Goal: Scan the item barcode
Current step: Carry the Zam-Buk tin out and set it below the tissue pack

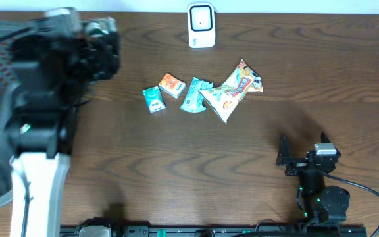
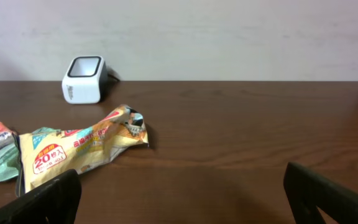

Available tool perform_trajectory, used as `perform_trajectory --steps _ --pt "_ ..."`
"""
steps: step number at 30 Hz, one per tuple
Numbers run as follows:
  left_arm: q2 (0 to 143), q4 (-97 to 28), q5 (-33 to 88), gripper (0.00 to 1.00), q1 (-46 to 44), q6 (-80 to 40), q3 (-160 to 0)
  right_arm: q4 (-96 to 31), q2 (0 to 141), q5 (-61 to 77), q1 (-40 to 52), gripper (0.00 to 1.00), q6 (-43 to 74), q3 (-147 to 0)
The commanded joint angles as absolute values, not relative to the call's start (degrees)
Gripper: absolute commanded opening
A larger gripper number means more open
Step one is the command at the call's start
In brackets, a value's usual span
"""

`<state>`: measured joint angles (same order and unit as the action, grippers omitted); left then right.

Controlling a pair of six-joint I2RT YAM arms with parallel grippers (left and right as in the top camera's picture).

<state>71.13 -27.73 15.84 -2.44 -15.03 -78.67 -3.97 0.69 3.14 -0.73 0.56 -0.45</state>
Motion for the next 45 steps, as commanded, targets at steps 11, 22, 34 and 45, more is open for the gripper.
perform_trajectory --steps 11,22,34,45 --pt "96.51 -36.67 0.19 0.62 -12.62 -15.16 -79.4 -4.12 0.38 3.18 -0.67 0.99 -0.08 -0.34" --pt "103.68 -44.42 0.82 0.62 -18.35 -16.88 -79.4 -4.12 0.38 3.18 -0.67 0.99 -0.08 -0.34" --pt "103.72 -42.76 0.38 0.62 -23.92 -21.02 -75.92 -4.12 0.38 3.18 -0.67 0.99 -0.08 -0.34" --pt "103.72 -41.28 0.8 0.81 -23.97 -23.27 -75.48 -4.12 0.38 3.18 -0.67 0.99 -0.08 -0.34"
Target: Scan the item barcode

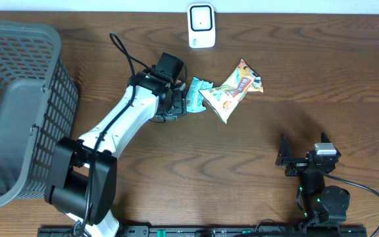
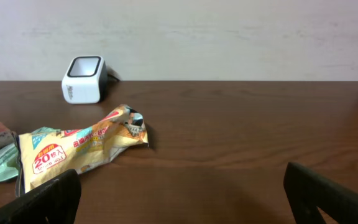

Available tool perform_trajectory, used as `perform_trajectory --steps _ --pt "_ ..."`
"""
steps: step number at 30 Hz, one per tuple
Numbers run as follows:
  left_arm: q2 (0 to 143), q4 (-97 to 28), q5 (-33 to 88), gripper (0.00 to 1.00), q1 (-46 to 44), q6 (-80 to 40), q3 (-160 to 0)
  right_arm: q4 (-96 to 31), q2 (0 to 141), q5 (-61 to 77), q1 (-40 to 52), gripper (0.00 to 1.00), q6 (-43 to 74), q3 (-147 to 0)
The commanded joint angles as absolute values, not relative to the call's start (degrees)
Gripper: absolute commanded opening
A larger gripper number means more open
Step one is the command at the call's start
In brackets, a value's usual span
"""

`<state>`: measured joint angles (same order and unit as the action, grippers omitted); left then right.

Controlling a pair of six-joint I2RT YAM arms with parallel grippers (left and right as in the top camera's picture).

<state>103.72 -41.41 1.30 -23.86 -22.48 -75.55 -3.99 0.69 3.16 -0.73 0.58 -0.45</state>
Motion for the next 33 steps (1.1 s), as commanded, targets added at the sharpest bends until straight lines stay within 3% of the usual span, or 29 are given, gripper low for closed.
perform_trajectory --steps 1,4,20,23,33 --pt "103.72 -41.25 0.8 0.82 -23.97 -23.24 -75.48 -4.12 0.38 3.18 -0.67 0.99 -0.08 -0.34" --pt "103.7 -41.25 0.78 0.88 -23.9 -23.07 -75.5 -4.12 0.38 3.18 -0.67 0.99 -0.08 -0.34" --pt "86.37 -45.25 0.56 0.89 -19.62 -22.15 -77.69 -4.12 0.38 3.18 -0.67 0.99 -0.08 -0.34" --pt "82.21 -47.27 -0.78 0.99 -19.62 -22.13 -77.69 -4.12 0.38 3.18 -0.67 0.99 -0.08 -0.34" --pt "77.38 -55.07 -0.93 0.98 -19.62 -22.15 -77.69 -4.12 0.38 3.18 -0.67 0.99 -0.08 -0.34"
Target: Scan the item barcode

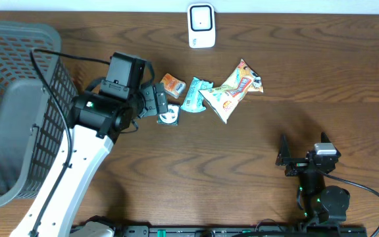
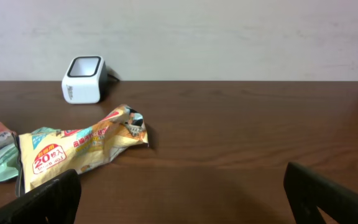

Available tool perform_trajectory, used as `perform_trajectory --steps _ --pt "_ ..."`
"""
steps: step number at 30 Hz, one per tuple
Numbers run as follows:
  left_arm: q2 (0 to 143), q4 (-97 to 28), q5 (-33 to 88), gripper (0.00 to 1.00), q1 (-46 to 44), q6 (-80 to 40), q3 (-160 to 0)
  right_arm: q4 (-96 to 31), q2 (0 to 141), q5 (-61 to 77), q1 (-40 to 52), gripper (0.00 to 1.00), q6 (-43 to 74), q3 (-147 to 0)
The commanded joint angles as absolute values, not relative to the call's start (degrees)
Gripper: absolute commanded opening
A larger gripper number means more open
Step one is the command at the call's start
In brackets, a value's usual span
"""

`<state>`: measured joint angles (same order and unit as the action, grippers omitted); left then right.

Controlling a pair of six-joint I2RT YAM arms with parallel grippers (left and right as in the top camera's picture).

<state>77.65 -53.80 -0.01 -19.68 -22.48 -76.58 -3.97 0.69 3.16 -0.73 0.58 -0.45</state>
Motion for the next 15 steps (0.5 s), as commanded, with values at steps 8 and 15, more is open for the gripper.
perform_trajectory --steps 8,15 --pt "77.47 -56.58 -0.91 0.98 -19.62 -22.15 -77.47 -4.12 0.38 3.18 -0.67 0.99 -0.08 -0.34" --pt "77.47 -56.55 -0.91 0.98 -19.62 -22.15 -77.47 -4.12 0.38 3.18 -0.67 0.99 -0.08 -0.34"
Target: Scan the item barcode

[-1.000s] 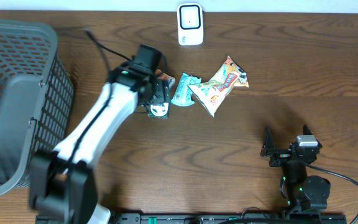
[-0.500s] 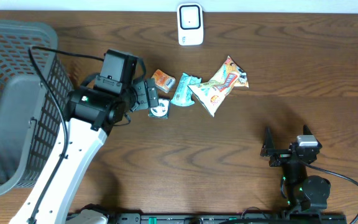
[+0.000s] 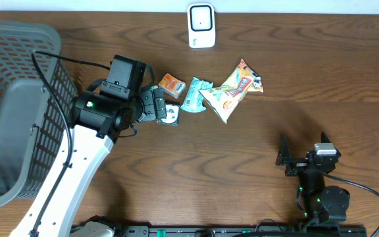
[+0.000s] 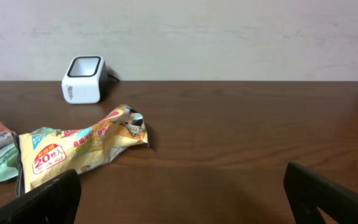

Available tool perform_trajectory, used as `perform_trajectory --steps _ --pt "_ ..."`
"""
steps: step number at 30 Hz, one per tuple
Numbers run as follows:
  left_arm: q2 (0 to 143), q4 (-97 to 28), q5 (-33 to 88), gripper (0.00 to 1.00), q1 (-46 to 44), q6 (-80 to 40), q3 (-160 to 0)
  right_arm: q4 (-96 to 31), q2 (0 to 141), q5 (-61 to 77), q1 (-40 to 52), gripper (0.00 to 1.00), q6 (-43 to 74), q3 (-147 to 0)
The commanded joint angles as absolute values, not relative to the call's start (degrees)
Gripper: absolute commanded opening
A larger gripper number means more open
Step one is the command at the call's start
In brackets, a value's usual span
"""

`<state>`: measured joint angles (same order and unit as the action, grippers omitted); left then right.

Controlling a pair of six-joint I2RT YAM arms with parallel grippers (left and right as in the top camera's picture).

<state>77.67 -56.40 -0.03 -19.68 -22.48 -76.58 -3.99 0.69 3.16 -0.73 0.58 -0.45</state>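
Note:
My left gripper (image 3: 162, 110) hangs over the table left of the pile, shut on a small teal packet (image 3: 170, 115) whose pale side faces up. The white scanner (image 3: 201, 26) stands at the far edge, also visible from the right wrist (image 4: 84, 79). An orange packet (image 3: 172, 84), a teal pouch (image 3: 195, 94) and a yellow snack bag (image 3: 232, 88) lie on the table between them. My right gripper (image 4: 188, 205) rests open near the front right, nothing between its fingers.
A dark mesh basket (image 3: 18, 99) takes up the left side of the table. The white left arm crosses the front left. In the right wrist view the yellow snack bag (image 4: 79, 152) lies ahead to the left, before a pale wall.
My left gripper and the teal packet have shifted very slightly toward the pile. The right arm and the other items have not moved.
The small teal packet first lay flat beside the orange packet, with the left arm blurred at the far left. Then my left gripper was down over that packet. After that it held the packet turned pale side up, a little nearer the front, as now.

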Motion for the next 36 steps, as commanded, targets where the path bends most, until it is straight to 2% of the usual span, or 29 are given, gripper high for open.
perform_trajectory --steps 1,20,23,27,32,36 --pt "77.47 -56.55 -0.91 0.98 -19.62 -22.15 -77.47 -4.12 0.38 3.18 -0.64 0.99 -0.08 -0.34" --pt "77.47 -56.55 -0.91 0.98 -19.62 -22.15 -77.47 -3.16 0.38 4.75 -0.64 0.99 1.06 -0.34" --pt "77.47 -56.55 -0.91 0.98 -19.62 -22.15 -77.47 -3.11 0.38 13.63 -0.64 0.99 9.56 -0.34" --pt "77.47 -56.55 -0.91 0.98 -19.62 -22.15 -77.47 -1.89 0.38 27.16 -0.64 0.99 28.01 -0.34" --pt "77.47 -56.55 -0.91 0.98 -19.62 -22.15 -77.47 4.49 0.38 26.44 -0.67 0.99 44.66 -0.34" --pt "77.47 -56.55 -0.91 0.98 -19.62 -22.15 -77.47 13.21 0.38 26.02 -0.64 0.99 49.89 -0.34"
